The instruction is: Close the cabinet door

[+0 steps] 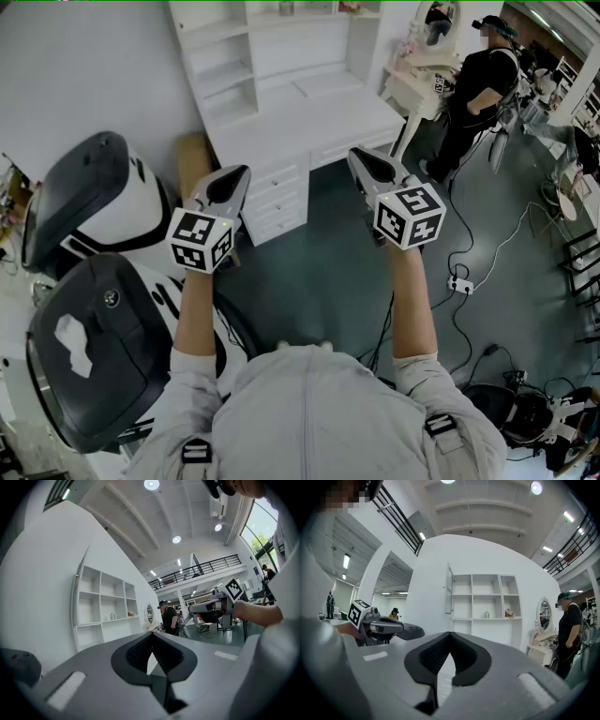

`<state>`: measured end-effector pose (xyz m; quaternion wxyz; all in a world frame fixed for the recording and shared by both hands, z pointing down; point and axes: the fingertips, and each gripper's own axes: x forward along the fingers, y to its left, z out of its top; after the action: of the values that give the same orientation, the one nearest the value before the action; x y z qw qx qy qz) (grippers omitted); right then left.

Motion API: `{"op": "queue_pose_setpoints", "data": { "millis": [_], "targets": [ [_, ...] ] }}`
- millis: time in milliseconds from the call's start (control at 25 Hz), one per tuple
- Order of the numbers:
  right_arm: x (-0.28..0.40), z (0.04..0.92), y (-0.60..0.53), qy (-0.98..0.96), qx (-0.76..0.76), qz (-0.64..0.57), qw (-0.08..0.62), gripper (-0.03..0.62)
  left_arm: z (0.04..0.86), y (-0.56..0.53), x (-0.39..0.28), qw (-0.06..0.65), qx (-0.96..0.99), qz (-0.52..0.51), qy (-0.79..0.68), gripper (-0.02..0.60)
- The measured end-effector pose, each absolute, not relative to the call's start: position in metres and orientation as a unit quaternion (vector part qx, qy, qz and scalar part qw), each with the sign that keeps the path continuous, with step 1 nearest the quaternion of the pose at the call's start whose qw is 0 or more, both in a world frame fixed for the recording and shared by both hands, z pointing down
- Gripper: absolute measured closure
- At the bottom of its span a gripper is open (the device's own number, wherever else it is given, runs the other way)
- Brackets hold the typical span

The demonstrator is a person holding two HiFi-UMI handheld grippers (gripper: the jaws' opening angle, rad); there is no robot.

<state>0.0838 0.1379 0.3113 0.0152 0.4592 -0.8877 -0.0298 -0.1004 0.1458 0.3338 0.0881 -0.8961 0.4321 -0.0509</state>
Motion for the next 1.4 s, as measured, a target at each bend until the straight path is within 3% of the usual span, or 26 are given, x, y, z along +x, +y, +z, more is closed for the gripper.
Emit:
{"op": "queue_pose_setpoints", "data": {
  "millis": [480,800,1160,1400],
  "targets": [
    [0.099,0.314,0.143,-0.896,0.441,-0.046,0.019,0.592,0.336,0.145,-0.093,0.056,-0.874,-0.022,0.482,0.564],
    [0.105,0.326,0.12,-0.902,0.431,-0.02,0.009,0.592,0.353,0.129,-0.072,0.048,-0.882,-0.081,0.462,0.577],
    [0.091,0.333,0.043,-0.904,0.427,-0.015,0.01,0.592,0.36,0.054,-0.097,0.035,-0.889,-0.056,0.454,0.565],
    [0.068,0.311,-0.047,-0.906,0.423,-0.031,0.005,0.592,0.337,-0.026,-0.108,0.083,-0.904,-0.035,0.417,0.565]
  ]
}}
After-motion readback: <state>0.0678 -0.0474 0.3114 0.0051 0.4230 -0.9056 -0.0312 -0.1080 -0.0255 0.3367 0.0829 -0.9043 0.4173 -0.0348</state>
